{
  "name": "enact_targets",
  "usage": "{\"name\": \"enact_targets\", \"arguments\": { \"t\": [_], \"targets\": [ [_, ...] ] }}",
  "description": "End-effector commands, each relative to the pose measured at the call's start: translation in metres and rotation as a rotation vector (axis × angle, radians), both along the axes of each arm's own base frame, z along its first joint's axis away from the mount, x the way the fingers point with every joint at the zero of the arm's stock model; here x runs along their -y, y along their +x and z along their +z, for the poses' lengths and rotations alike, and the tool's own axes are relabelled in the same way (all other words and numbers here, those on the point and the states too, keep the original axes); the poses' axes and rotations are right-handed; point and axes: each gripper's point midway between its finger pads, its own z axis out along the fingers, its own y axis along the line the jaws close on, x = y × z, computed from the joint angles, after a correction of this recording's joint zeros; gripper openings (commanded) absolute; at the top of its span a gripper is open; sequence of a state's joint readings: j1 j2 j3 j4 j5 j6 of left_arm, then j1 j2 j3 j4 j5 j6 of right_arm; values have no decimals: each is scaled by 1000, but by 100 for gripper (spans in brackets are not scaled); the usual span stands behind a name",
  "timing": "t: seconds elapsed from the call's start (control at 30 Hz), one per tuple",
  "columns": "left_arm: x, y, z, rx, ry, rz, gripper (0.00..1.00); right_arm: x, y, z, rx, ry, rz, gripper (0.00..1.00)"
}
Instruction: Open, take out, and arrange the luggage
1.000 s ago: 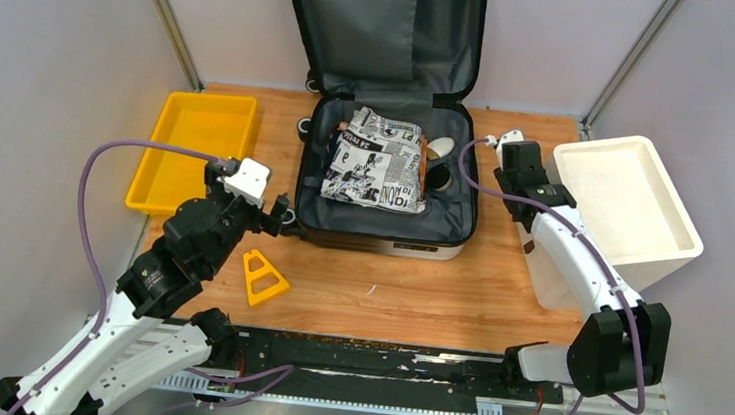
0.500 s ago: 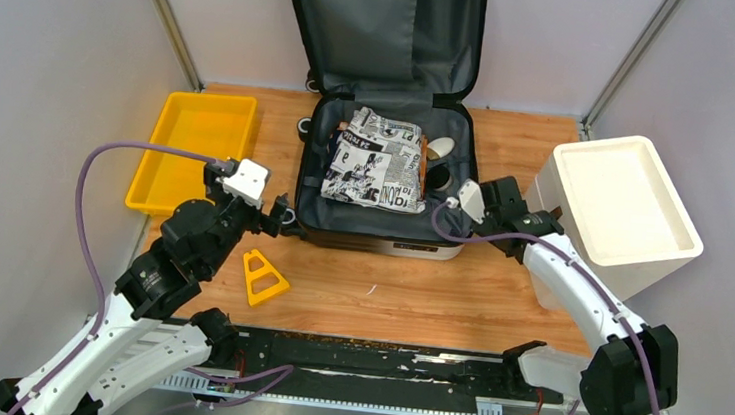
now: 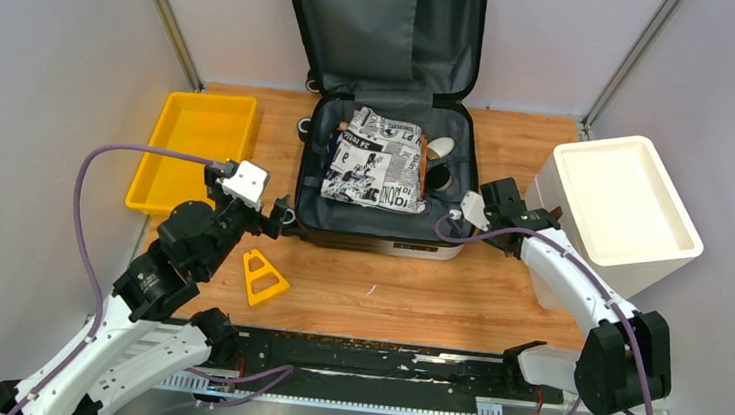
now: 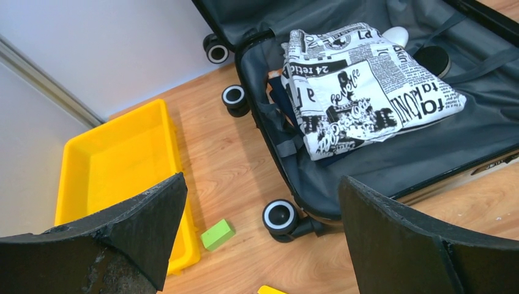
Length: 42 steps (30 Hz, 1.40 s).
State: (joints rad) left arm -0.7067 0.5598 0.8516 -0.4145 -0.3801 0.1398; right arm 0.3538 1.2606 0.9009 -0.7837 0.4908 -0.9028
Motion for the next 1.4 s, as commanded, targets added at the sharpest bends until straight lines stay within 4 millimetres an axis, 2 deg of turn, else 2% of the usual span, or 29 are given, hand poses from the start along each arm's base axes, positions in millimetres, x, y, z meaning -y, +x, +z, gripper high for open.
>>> {"name": "enact_targets", "arguments": {
  "t": [0.0,0.27,0.5,0.8,1.0,1.23,1.37],
  "targets": [
    [2,-2,15,50,-48,-16,100,5,18,24,58,-52,13,47],
    [3,-4,17,55,-57,-26,100,11,22,22,32,-88,39,49],
    [2,-5,19,61,-63,-28,100,13,13,15,3,-102,75,50],
    [6,-5,18,58,-65,-43,100,18,16,18,13,-126,60,49],
    [7,-7,20,61,-75,-53,100,22,10,11,-3,-142,68,48],
    [7,-10,25,78,-95,-68,100,29,16,15,6,-193,38,44],
    [8,-11,25,76,-96,-73,100,34,15,14,0,-215,22,36]
  ]
}}
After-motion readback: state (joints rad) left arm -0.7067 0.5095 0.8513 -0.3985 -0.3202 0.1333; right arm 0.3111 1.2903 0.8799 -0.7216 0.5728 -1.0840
